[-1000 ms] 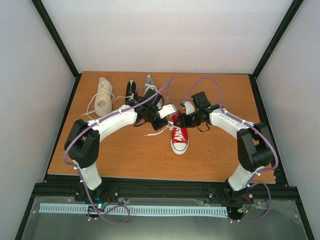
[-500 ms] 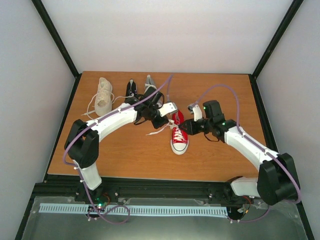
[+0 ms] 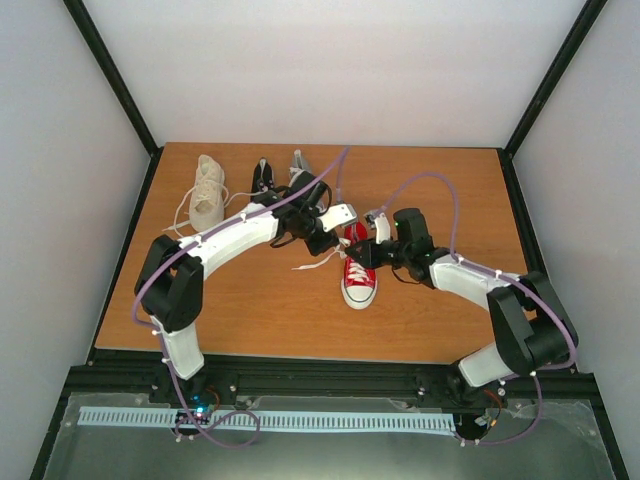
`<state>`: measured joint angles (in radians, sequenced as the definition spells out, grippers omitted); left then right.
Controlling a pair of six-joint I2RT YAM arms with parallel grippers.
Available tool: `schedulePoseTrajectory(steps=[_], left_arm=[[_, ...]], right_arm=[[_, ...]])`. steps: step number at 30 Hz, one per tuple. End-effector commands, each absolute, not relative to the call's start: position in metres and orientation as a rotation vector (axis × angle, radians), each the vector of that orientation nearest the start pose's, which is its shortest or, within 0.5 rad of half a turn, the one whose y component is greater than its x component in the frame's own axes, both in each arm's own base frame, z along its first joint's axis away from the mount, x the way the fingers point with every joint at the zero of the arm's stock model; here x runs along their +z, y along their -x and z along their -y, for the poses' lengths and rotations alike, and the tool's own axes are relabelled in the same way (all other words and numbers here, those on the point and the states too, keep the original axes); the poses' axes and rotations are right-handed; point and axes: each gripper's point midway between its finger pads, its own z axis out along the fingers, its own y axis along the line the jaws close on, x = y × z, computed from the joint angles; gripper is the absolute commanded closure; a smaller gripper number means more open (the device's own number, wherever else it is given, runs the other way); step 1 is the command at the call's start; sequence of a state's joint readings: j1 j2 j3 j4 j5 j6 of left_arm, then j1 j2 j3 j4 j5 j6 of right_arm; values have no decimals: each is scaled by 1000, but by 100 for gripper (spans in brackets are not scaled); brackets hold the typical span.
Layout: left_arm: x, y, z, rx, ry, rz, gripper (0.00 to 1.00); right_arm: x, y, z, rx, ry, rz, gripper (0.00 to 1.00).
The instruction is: Tie the shoes
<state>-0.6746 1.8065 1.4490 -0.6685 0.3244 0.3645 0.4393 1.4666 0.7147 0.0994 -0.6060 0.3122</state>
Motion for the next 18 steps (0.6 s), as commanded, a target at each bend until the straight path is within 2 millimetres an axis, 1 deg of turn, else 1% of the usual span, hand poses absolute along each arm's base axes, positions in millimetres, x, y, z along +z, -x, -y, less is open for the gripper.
schedulePoseTrajectory(steps=[1,5,11,13,15,18], left_arm=[[146,-324,335,-551,-1404,-2180,99],[146,-324,335,-551,-1404,-2181,99],[145,-329,335,-531,-1380,-2189,99],[146,-334,333,-506,-1350,-2198,99],[147,-338,332,-490,-1325,-2208,99],[148,-338,333,-495,-1311,-2220,99]], right_arm=[[124,-322,-256,1049,471,-2195,83],[118,-328,-253,1019,427,-2208,84],[111,-339,-237,896,334,-2230,86],[116,-335,-235,879,367,-2204,86],[127,-324,-237,889,449,-2148,84],[134,-309,-237,907,506,-2100,84]])
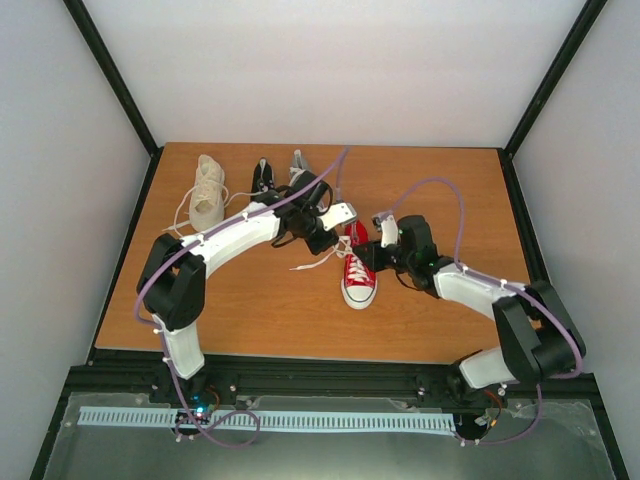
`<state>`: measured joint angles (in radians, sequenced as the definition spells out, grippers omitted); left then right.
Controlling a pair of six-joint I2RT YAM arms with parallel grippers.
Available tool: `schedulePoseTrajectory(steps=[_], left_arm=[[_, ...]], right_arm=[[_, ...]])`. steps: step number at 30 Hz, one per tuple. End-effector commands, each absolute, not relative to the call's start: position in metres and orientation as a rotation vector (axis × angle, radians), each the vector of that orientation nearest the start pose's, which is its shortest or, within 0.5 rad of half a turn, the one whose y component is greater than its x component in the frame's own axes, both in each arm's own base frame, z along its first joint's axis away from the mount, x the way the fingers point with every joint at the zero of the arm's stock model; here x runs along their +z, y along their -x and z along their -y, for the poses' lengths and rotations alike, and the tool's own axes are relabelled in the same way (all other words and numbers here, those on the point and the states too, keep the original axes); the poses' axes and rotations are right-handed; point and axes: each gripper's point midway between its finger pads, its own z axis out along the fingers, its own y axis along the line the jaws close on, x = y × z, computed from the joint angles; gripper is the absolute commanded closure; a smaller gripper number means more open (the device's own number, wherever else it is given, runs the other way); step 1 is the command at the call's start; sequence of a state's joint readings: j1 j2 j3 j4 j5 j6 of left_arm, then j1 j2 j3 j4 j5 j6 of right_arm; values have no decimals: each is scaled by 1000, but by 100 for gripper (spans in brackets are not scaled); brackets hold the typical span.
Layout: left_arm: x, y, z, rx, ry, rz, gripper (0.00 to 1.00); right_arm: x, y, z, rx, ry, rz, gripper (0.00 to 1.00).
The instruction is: Tie the shoes
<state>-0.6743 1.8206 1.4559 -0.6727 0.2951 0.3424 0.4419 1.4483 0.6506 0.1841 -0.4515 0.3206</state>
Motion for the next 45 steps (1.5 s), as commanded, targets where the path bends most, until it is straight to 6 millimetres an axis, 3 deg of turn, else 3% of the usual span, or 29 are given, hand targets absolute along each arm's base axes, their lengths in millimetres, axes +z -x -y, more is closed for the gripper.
schedulePoseTrajectory(steps=[1,6,13,18,26,33,38,45], left_arm=[[149,-339,333,-493,-1305,-2225,99],[152,-340,334,-500,-1289,-2233,99],[151,-338,333,-505,-1295,-2236,99],[151,-337,336,-527,-1299,-2235,99],[144,-336,334,-515,-1318,-2240,99],[149,-331,339,-570,-1334,-2229,99],[148,-327,340,-601,-1339,-2235,99],[142,-326,340,-602,-1344,-2247,99]], right_arm=[[137,-303,-238,928,526,-2078,84],[143,-291,-259,991,591,-2016,84],[143,-315,-269,995,502,-1982,88],[132,-324,-275,999,487,-2008,88],[142,-330,-273,979,456,-1975,88],[132,-340,-264,908,385,-2002,86],[137,-351,-253,833,306,-1983,82],[122,-355,-245,777,258,-2034,80]])
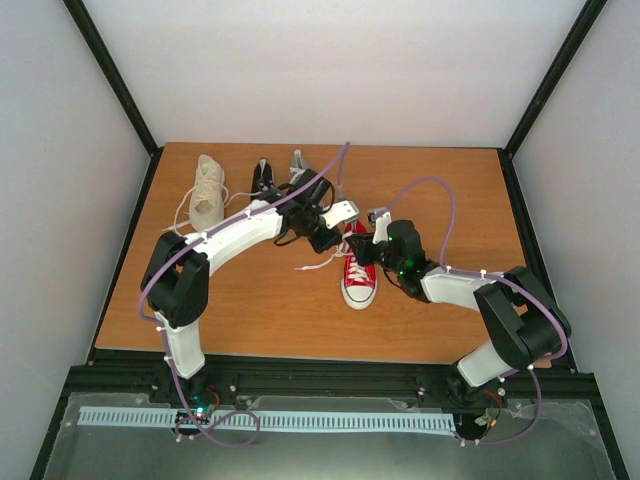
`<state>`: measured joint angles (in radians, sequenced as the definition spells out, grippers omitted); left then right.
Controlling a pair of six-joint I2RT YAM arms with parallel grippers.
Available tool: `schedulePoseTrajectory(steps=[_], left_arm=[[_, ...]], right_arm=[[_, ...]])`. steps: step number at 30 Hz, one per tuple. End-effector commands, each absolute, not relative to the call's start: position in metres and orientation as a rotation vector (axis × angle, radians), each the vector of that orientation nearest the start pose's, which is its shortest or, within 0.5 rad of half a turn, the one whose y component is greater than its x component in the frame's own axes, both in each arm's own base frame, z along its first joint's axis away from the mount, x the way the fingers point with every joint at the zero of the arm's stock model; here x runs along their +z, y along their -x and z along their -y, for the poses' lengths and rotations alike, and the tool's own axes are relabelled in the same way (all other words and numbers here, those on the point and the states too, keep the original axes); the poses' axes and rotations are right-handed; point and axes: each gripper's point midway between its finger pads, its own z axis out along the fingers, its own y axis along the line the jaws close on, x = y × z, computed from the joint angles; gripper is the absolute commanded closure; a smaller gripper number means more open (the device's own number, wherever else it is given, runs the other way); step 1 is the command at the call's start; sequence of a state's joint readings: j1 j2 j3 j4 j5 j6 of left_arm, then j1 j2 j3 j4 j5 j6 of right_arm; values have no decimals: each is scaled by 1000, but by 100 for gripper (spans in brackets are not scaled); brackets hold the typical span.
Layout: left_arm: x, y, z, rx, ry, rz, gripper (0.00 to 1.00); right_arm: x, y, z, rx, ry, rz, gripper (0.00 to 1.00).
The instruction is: Tie the shoes
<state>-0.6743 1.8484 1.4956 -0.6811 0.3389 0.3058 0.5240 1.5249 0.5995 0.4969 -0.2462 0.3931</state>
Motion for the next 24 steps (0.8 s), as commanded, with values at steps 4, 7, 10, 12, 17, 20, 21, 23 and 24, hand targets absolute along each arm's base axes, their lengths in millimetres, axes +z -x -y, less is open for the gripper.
schedulePoseTrajectory(steps=[4,7,10,12,17,20,21,23,24], left_arm=[[143,-327,341,-603,-1341,-2242,99],[144,-328,341,-599,-1339,-2239,99],[142,-328,341,-599,-1339,-2244,99],[143,-327,341,-604,-1340,-2241,99],[145,-327,343,-619,-1341,-2235,99],[146,-326,342,-628,-1340,-2237,99],[147,-327,342,-630,-1331,-2238,99],[147,-334,338,-620,-1295,-2251,99],[147,-338,335,-603,-1275,-2258,99]], right_arm=[[118,-354,-250,807,284,-2042,76],[116,-354,-255,828,305,-2049,75],[112,-359,-255,812,289,-2055,73],[111,-361,-255,809,282,-2051,72],[110,-366,-267,846,309,-2047,72],[110,-365,-269,857,312,-2044,86],[112,-364,-268,856,313,-2044,91],[115,-360,-267,858,322,-2048,97],[117,-357,-266,860,331,-2055,97]])
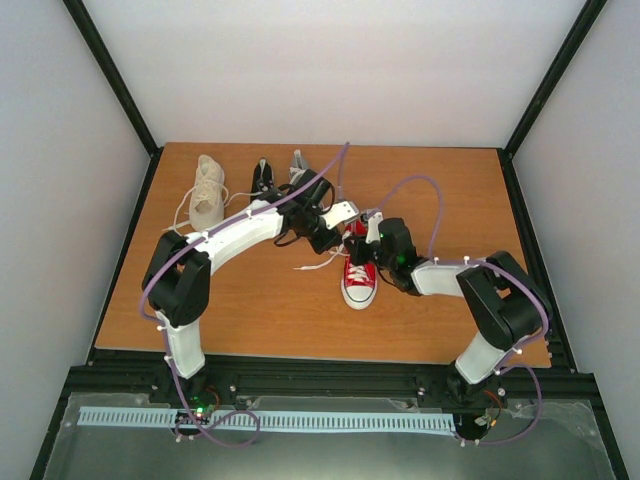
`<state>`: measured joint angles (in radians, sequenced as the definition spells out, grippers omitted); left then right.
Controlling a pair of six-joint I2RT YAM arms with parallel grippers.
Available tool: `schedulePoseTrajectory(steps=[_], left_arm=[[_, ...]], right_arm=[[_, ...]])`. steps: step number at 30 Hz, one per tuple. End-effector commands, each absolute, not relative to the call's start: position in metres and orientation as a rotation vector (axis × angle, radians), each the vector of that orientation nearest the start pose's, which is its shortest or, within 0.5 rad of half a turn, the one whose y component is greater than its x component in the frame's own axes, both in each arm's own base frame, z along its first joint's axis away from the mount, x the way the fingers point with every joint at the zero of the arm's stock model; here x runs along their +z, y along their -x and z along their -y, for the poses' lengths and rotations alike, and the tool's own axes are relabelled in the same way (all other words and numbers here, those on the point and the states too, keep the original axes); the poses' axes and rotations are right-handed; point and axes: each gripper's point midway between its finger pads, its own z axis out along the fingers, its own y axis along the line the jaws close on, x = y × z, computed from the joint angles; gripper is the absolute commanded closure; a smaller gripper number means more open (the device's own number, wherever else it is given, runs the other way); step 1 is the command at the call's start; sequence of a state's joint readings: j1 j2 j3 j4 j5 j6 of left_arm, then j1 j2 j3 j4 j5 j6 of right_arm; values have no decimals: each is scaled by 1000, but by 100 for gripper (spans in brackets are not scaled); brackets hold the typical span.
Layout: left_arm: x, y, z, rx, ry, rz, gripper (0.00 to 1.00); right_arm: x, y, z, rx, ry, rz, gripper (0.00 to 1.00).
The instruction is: Tie the shoes
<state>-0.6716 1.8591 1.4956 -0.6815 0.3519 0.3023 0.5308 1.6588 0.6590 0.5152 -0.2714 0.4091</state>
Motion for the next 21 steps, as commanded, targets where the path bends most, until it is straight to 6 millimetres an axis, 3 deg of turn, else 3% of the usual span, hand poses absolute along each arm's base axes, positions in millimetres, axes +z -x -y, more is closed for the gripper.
schedulePoseTrajectory(steps=[1,10,16,21], left_arm=[[146,-343,332,-585,-1258,-2265,99],[124,-350,322,-526,-1248,-2326,99],[123,-349,324,-545,-1261,-2317,99],[116,-337,325,-590,-1339,-2299,96]], right_arm=[[119,-353,-265,862,339,-2068,97],[128,-303,-235,824,419,-2295,97],[125,-268,-218,893,484,-2533,97],[142,-263,-200,962,419,-2555,97]])
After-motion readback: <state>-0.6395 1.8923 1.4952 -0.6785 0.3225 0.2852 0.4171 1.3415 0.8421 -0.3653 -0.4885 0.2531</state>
